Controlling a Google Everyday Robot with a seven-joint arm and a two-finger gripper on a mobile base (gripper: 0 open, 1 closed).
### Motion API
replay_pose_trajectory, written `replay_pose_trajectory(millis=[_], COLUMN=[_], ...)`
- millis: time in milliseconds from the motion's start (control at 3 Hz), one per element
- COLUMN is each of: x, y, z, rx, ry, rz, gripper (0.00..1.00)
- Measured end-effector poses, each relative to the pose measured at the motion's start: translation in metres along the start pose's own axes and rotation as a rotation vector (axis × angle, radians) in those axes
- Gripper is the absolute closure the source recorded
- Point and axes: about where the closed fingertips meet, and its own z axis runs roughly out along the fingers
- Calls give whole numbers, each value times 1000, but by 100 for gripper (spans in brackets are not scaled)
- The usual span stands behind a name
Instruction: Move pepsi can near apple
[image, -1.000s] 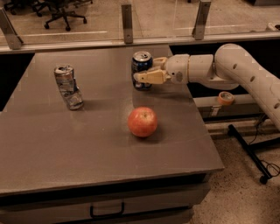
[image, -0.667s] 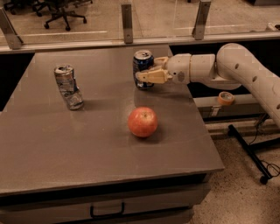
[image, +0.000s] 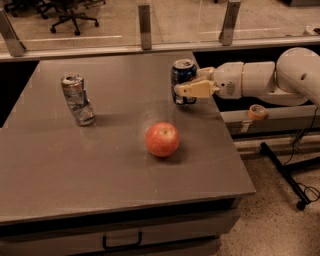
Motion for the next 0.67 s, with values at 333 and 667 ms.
replay_pose_trajectory(millis=[333, 667], x=[5, 11], y=[12, 26], z=[-30, -53], rx=[21, 43], ry=[0, -16], rz=[53, 101], gripper=[100, 100])
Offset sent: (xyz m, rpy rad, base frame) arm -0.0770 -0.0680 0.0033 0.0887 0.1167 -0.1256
